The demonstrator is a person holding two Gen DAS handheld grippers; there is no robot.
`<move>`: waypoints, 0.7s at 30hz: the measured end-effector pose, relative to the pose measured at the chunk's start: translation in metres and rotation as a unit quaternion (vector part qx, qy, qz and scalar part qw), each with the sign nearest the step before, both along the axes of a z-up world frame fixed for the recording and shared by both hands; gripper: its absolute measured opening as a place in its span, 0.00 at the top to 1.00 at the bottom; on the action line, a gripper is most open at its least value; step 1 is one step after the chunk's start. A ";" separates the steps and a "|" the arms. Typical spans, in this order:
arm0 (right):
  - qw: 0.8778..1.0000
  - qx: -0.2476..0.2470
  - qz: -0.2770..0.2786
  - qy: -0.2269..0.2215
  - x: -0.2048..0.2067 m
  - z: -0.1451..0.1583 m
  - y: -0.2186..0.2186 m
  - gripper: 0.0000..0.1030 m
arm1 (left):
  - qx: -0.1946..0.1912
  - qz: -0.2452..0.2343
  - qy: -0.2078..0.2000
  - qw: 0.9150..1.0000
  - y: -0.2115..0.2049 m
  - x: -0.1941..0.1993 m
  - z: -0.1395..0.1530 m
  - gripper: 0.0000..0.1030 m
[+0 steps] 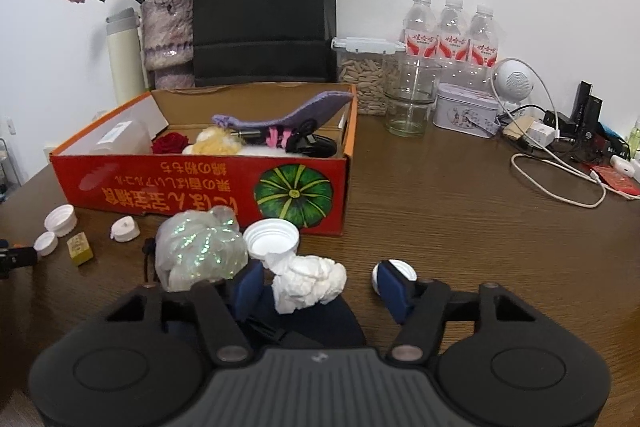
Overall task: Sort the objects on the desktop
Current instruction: 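Grasp the white crumpled tissue with the right tool while the left tool grasps the small orange toy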
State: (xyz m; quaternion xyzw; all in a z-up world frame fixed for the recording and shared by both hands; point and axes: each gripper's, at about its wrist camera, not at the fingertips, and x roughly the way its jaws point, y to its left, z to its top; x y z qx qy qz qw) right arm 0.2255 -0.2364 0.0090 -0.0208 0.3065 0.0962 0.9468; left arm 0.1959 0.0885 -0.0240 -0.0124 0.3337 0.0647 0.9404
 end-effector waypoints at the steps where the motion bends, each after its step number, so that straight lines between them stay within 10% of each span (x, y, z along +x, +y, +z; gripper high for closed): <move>1: 1.000 0.001 0.001 0.000 0.000 0.000 0.000 0.44 | 0.000 -0.001 -0.001 1.000 -0.001 0.000 0.000 0.35; 9: 1.000 0.007 0.022 -0.004 -0.003 -0.001 0.004 0.72 | -0.012 -0.016 -0.010 1.000 -0.001 0.001 0.001 0.59; 21: 1.000 0.011 0.023 -0.018 -0.014 0.003 0.004 0.77 | 0.039 -0.034 -0.073 0.996 -0.018 -0.018 0.014 0.59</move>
